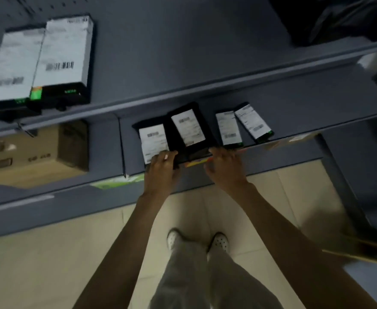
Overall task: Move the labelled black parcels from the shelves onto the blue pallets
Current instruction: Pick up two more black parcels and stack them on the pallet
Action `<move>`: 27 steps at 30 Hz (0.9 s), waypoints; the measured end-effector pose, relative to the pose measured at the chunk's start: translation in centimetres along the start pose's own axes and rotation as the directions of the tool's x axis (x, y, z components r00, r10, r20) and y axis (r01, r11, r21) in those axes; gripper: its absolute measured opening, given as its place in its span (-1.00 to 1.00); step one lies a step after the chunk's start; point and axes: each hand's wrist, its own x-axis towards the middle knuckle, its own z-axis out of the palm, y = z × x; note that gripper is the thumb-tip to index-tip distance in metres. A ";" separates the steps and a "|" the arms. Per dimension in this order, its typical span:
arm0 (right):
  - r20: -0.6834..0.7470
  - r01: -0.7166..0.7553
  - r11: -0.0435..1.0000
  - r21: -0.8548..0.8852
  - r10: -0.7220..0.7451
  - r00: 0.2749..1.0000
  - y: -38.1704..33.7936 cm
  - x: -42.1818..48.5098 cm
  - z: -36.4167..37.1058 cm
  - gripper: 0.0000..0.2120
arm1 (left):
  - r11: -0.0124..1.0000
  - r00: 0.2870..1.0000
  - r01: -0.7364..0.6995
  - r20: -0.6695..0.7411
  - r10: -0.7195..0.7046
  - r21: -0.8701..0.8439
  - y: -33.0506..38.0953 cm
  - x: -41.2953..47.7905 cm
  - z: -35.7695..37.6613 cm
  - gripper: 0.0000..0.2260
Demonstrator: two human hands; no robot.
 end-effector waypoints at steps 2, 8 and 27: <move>0.034 0.019 0.999 0.034 -0.020 0.999 0.0 1.8 1.4 -0.46 | 0.997 0.997 0.075 -0.023 -0.075 0.000 -0.9 0.2 1.5 -0.55; 0.049 0.036 0.991 0.126 -0.042 0.998 0.0 6.5 6.5 -0.37 | 0.967 0.970 0.237 -0.025 -0.240 -0.095 -3.8 1.7 6.2 -0.51; -0.071 -0.207 0.963 0.171 0.221 0.973 -0.8 15.0 15.9 0.10 | 0.645 0.735 0.631 0.065 -0.675 -0.431 -7.0 9.2 14.5 0.15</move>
